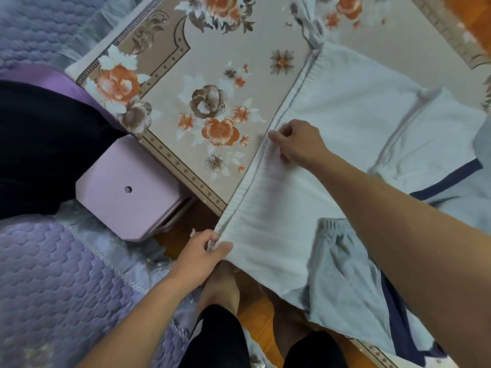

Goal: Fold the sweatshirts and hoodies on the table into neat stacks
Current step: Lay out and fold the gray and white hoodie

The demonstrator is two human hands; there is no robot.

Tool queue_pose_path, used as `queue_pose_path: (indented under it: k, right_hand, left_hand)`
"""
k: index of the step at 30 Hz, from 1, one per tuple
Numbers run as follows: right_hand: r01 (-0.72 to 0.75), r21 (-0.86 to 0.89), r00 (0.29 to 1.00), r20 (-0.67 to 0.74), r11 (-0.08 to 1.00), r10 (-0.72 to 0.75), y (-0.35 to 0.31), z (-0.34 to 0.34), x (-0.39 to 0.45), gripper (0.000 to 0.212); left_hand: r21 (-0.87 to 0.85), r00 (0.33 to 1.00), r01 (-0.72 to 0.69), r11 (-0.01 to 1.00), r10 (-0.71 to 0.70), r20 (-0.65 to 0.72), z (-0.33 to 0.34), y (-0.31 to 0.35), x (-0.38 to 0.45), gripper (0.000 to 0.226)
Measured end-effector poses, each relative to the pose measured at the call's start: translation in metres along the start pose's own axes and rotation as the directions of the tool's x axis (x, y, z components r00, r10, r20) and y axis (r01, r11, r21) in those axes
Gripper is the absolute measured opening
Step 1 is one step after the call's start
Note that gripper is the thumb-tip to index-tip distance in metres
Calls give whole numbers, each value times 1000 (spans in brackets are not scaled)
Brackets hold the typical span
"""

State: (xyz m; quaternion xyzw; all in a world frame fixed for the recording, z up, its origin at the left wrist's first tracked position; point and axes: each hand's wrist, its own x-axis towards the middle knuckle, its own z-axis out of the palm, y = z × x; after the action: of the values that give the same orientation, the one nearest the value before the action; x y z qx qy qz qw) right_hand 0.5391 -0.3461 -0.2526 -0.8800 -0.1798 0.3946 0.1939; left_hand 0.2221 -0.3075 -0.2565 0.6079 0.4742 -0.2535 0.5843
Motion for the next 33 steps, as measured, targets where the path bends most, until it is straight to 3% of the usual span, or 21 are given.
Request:
queue_pose_path:
  k: [2,4,7,9,12,16,19,24,26,29,31,33]
  right_hand:
    - [-11,-181,999,-45,983,3,-7,10,4,35]
    - [-51,-245,996,-89,968,30,-12,18,4,27]
    - [-123,-94,979,-173,988,106,-18,17,4,26]
    - [-80,25,961,-264,996,84,-19,19,5,28]
    - [-31,69,973,-228,997,46,-11,33,4,30]
    - [8,6,988,-151,1000,-7,-6,32,8,32]
    - [84,-65,994,-61,994,-88,2,12,13,24]
    - [42,-74,896,-438,996,-71,-1,-49,60,24]
    - [25,-23,894,-447,999,-33,-13,-65,84,33]
    - [-46,-98,922,-387,994,5,-24,-70,105,47]
    - [-94,-157,921,-389,983,26,-33,-72,109,36]
    - [-76,-79,891,-454,994,32,-45,-71,116,13]
  left_hand:
    - [25,999,18,1000,-19,26,8,10,5,57]
    - [113,1000,11,994,-11,-4,17,18,7,55]
    - [112,987,-38,993,55,-153,18,24,7,44]
    - [39,972,-77,996,84,-221,12,23,4,39]
    - [-50,958,-54,997,38,-283,6,21,6,37]
    - [-76,964,24,997,-43,-261,7,25,12,51]
    - [10,964,11,1000,-8,-265,9,23,15,48]
    - [98,959,-69,993,93,-268,11,6,12,37]
    - [106,961,-87,991,111,-252,9,1,13,34]
    - [97,967,-94,991,114,-229,6,0,14,33]
    - [99,969,-97,990,116,-218,3,1,14,32]
    - [90,972,-113,989,129,-196,0,2,14,32]
